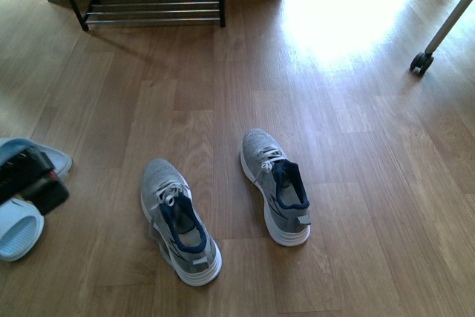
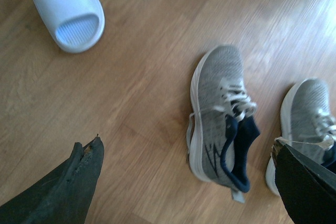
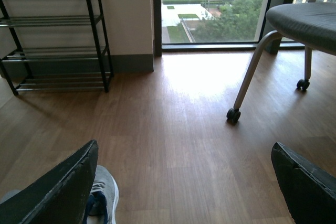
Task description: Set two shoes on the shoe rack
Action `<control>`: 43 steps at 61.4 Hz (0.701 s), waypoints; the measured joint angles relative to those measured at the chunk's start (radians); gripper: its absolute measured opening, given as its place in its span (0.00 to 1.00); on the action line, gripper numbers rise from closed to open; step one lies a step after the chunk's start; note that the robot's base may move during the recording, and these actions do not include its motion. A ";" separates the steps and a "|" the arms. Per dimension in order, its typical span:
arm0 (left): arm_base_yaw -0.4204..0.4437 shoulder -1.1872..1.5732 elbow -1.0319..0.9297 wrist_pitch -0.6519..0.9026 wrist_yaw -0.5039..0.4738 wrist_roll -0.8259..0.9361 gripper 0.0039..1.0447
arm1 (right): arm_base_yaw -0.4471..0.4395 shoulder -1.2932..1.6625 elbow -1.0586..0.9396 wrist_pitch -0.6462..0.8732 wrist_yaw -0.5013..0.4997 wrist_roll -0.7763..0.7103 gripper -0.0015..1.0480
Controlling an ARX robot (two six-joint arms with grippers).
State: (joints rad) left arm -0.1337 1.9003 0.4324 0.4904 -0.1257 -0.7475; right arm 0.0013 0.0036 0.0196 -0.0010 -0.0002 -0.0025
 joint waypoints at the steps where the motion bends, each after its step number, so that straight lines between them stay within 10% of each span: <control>1: 0.000 0.042 0.019 0.005 0.008 0.003 0.91 | 0.000 0.000 0.000 0.000 0.000 0.000 0.91; 43: -0.079 0.747 0.692 -0.170 0.268 0.189 0.91 | 0.000 0.000 0.000 0.000 0.000 0.000 0.91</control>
State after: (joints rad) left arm -0.2123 2.6476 1.1248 0.3206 0.1425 -0.5587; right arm 0.0013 0.0036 0.0196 -0.0010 -0.0002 -0.0025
